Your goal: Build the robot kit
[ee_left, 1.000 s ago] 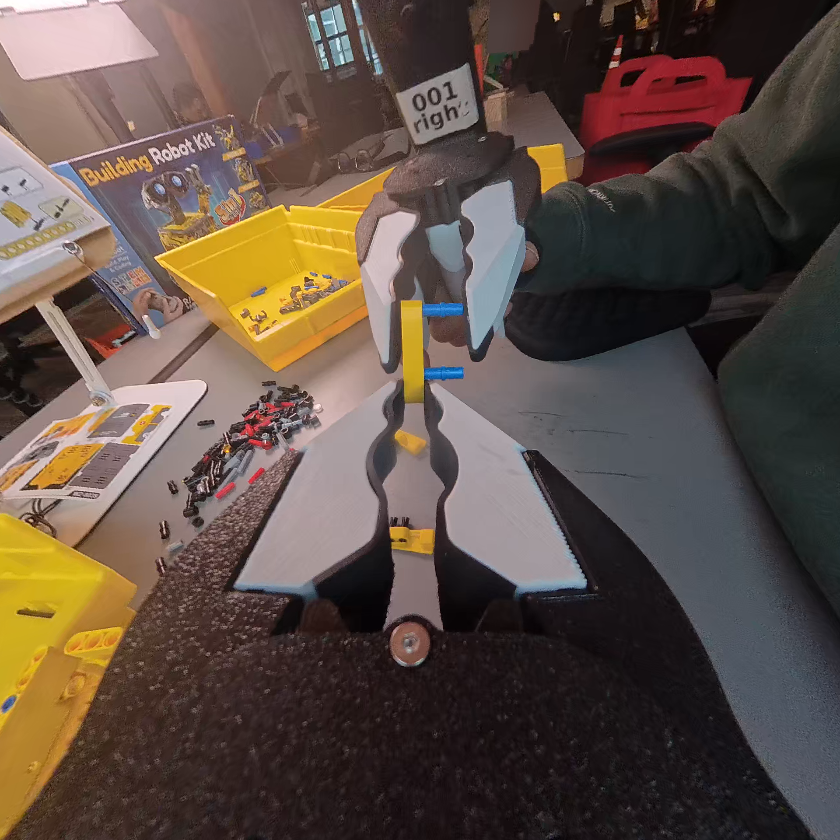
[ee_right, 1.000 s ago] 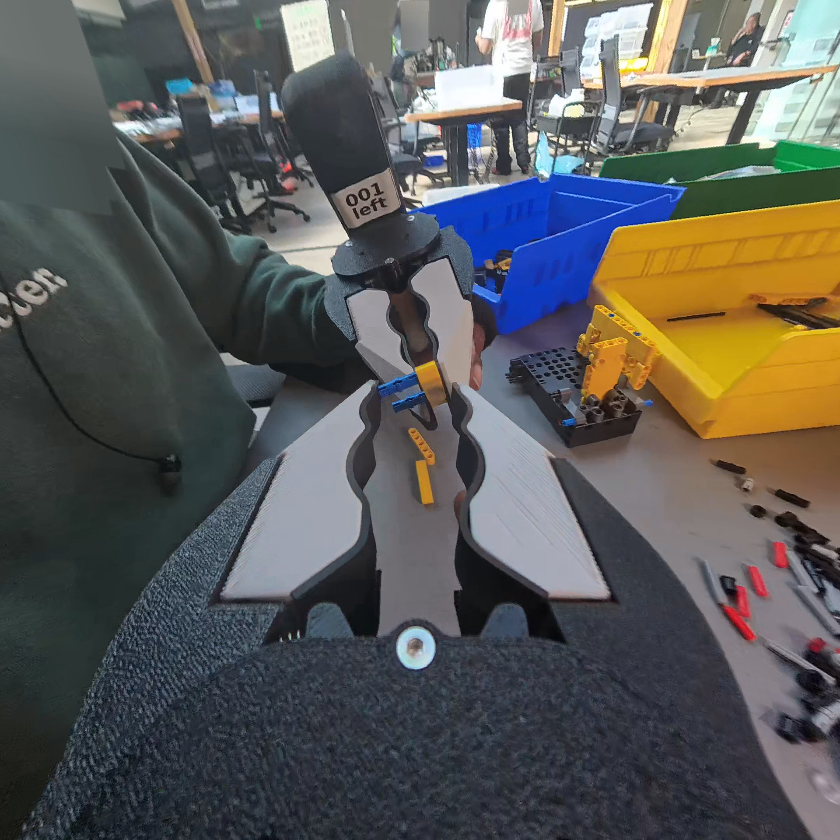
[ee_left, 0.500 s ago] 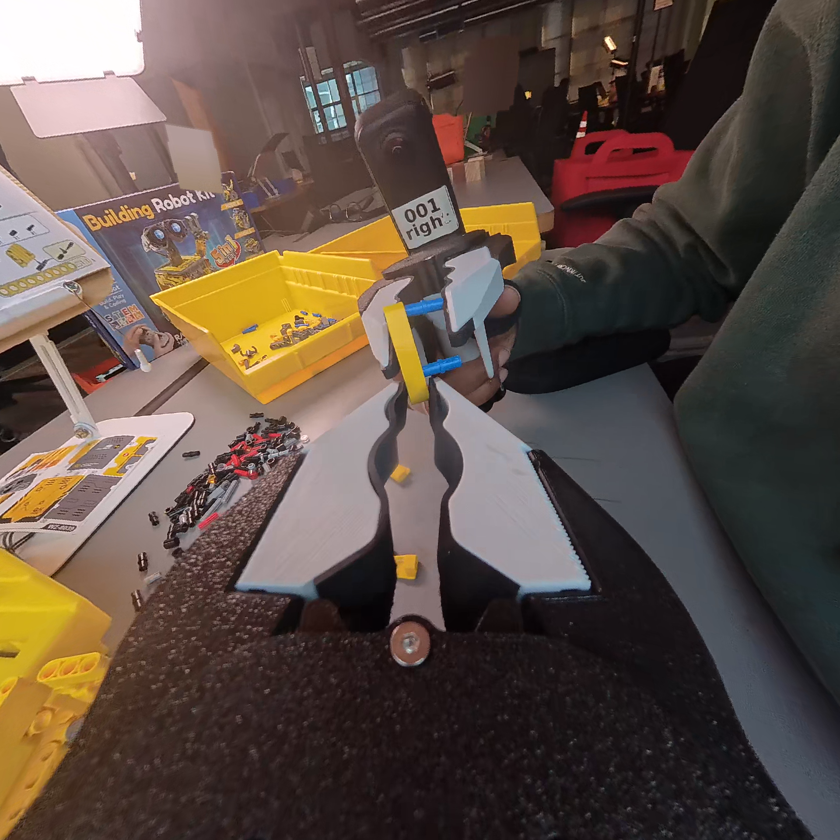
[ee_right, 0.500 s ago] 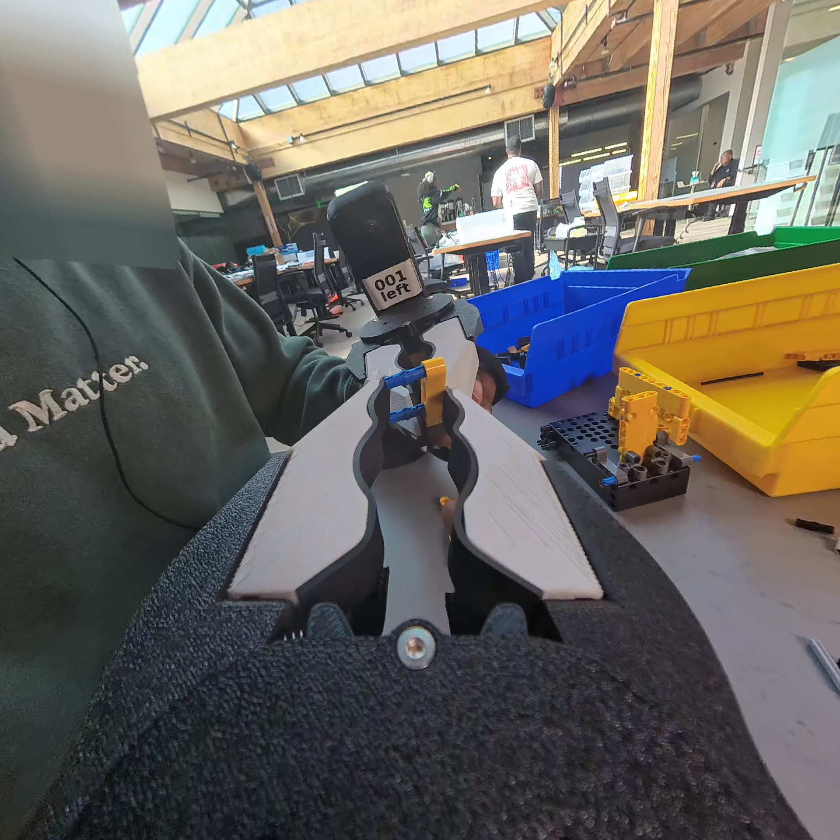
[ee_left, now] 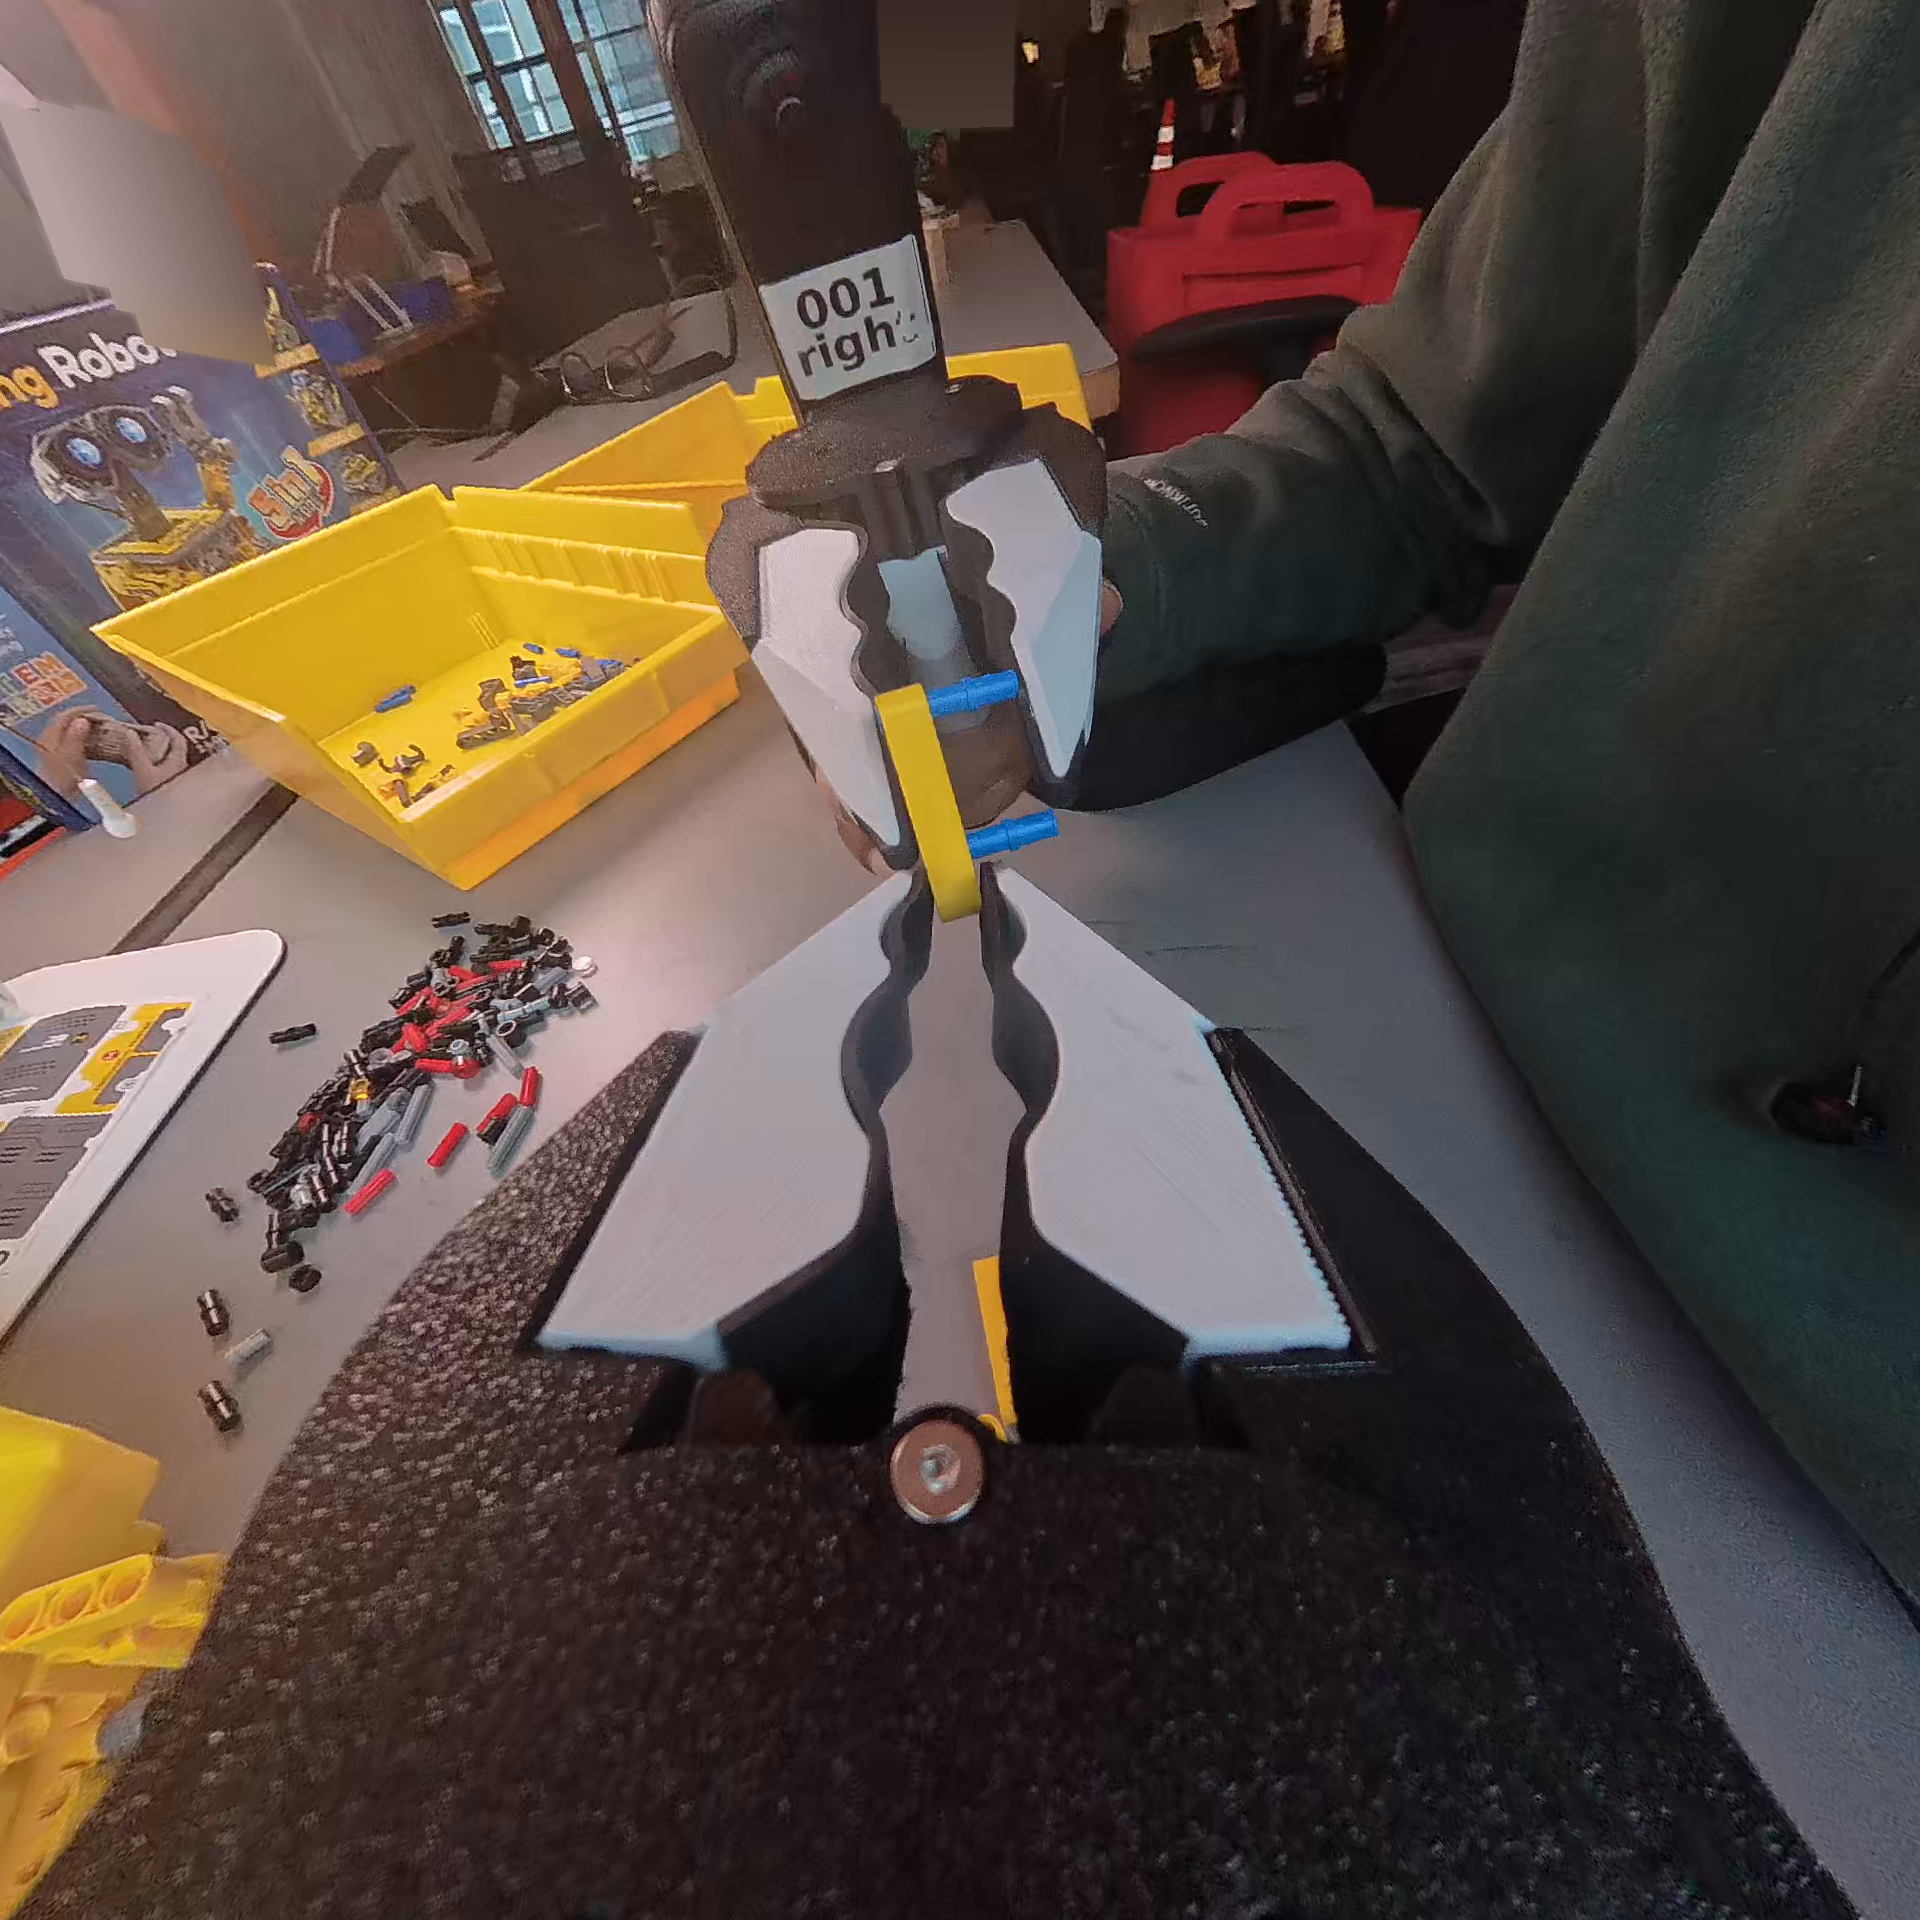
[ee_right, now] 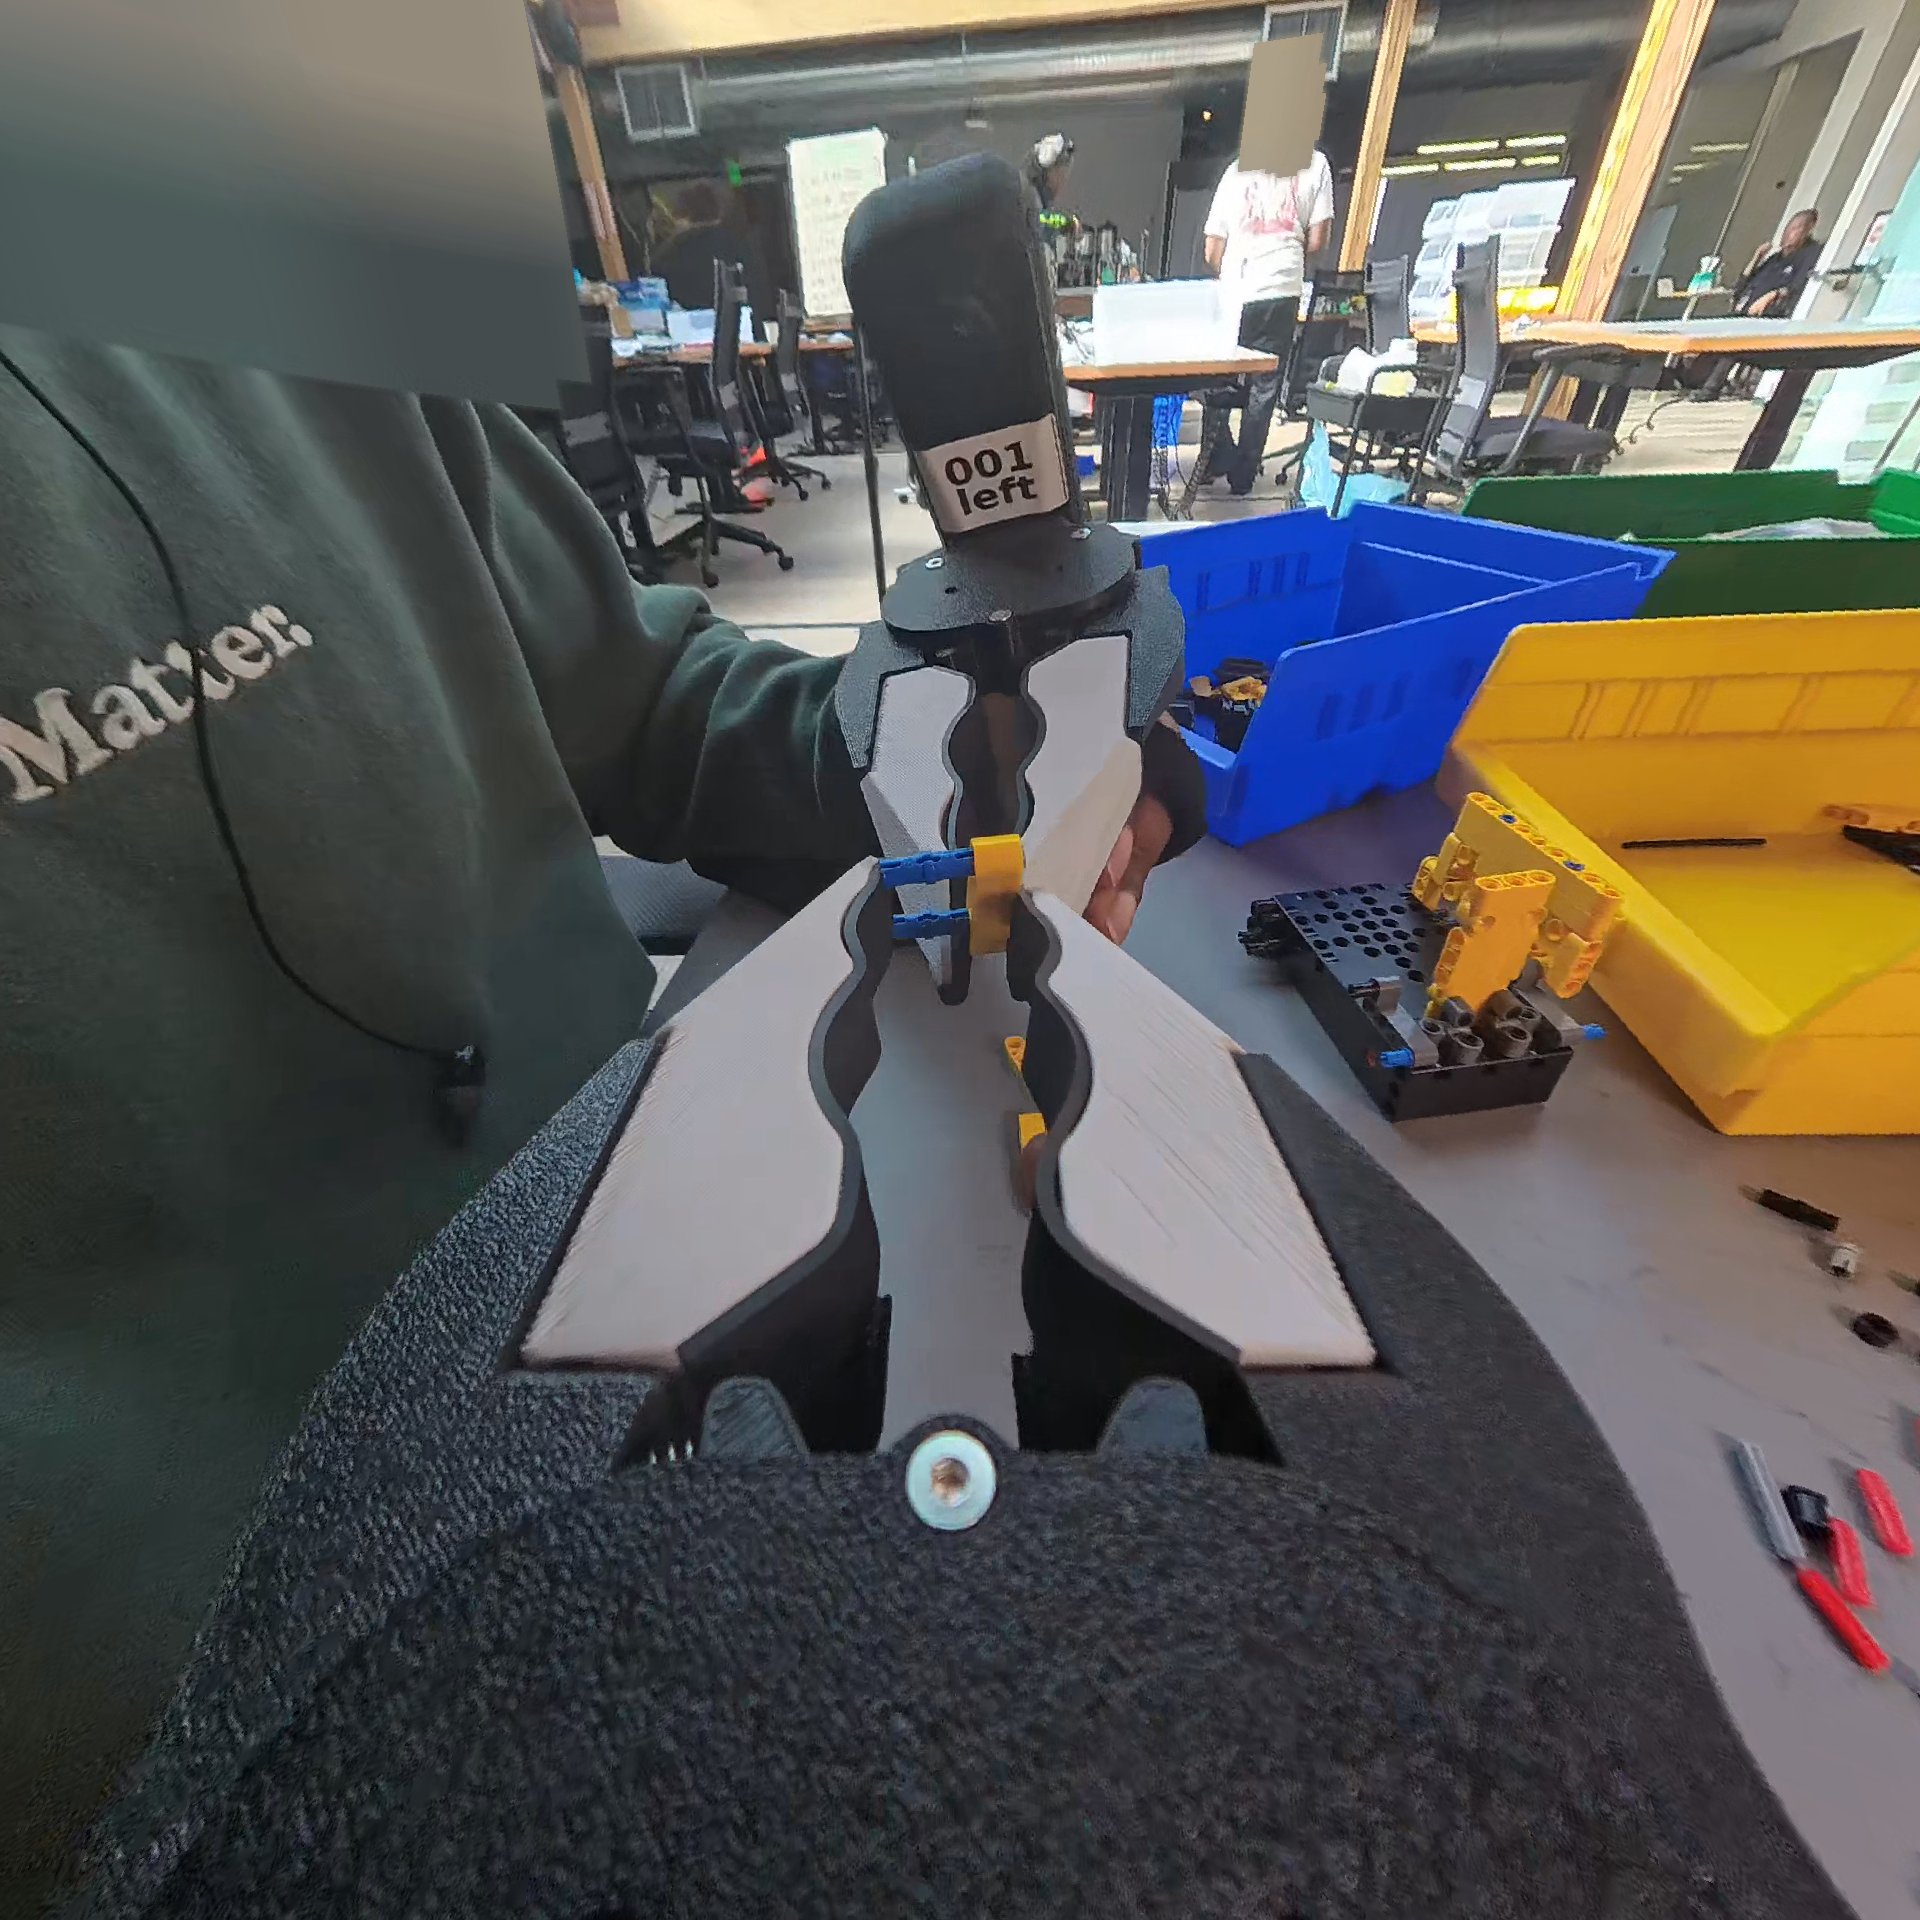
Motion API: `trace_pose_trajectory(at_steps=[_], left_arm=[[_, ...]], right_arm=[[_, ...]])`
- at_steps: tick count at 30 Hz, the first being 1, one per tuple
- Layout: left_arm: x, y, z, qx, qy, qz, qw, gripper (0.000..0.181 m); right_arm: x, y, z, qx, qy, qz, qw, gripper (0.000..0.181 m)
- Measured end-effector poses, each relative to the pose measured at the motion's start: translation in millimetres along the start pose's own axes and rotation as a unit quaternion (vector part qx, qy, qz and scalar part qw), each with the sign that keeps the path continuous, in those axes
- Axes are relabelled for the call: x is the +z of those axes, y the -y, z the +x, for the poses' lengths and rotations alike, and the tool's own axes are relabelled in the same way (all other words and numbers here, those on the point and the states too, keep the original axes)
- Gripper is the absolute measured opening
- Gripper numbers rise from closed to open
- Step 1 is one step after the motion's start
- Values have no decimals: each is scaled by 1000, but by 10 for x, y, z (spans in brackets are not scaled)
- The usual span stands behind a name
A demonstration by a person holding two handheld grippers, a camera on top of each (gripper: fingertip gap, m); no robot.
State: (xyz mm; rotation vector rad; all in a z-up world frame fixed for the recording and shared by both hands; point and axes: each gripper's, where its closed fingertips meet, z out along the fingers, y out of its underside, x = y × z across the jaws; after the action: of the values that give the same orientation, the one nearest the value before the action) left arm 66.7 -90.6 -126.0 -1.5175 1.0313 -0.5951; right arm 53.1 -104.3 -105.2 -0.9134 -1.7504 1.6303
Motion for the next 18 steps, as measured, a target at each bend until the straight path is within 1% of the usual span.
trace_pose_trajectory(at_steps=[2,6,8,10,12,14,18], left_arm=[[5,1,48,-7,-17,2,1000,8],[-18,29,69,-12,-28,12,999,8],[-23,75,126,-16,-45,23,999,8],[-17,61,153,-13,-50,17,999,9],[-25,25,147,-17,-53,10,998,9],[-25,-14,157,-15,-58,2,998,9],[-65,15,36,-21,-29,9,999,8]], right_arm=[[-1,-9,-8,-6,-3,-5,1000,13],[18,15,-25,-9,-11,0,1000,14],[12,51,-78,13,12,14,1000,13],[13,31,-92,18,19,12,1000,12],[33,8,-54,3,1,8,1000,11],[49,-28,-50,-1,-1,-2,1000,10],[61,27,18,4,-31,17,999,15]])
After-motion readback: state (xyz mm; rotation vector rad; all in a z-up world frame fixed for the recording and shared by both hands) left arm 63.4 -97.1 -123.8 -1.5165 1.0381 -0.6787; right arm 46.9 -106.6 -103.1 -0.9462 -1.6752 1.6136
